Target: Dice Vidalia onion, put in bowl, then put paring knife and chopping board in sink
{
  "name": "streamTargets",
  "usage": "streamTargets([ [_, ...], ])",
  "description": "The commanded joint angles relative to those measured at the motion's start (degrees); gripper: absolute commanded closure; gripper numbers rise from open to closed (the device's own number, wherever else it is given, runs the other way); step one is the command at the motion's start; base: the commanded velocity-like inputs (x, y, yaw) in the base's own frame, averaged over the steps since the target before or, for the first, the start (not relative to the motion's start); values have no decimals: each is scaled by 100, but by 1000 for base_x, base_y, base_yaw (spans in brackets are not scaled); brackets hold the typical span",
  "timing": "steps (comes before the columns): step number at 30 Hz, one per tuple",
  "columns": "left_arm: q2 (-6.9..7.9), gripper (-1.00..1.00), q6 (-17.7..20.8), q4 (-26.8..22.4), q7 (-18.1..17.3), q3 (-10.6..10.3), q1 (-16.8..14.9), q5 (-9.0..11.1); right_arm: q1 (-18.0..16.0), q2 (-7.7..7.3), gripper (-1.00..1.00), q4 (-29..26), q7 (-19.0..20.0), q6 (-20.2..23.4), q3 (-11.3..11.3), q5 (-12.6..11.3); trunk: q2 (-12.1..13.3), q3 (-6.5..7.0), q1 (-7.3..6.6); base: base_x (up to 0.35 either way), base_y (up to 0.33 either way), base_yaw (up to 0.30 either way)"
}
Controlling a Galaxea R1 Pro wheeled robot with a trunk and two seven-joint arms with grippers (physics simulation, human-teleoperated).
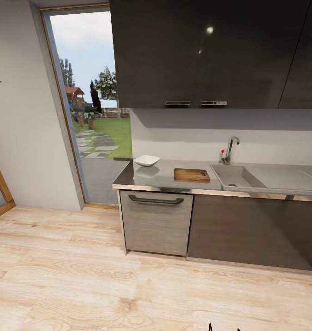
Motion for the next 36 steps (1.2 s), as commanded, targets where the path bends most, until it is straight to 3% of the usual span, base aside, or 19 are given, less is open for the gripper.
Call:
streamTargets([
  [1,-3,-100,-8,-4,12,3,2,3,-4,-2,-100,3,-23,-17,43,-40,-4,-5,0,0,0,0],
  [18,-1,-100,-9,28,15,3,2,10,-4,44,-100,4,-19,-22,45,-52,-4,22,0,0,-26,-49],
  [36,-2,-100,-9,29,18,3,2,16,-4,48,-100,8,-23,-22,44,-52,-4,128,0,0,-293,-180],
])
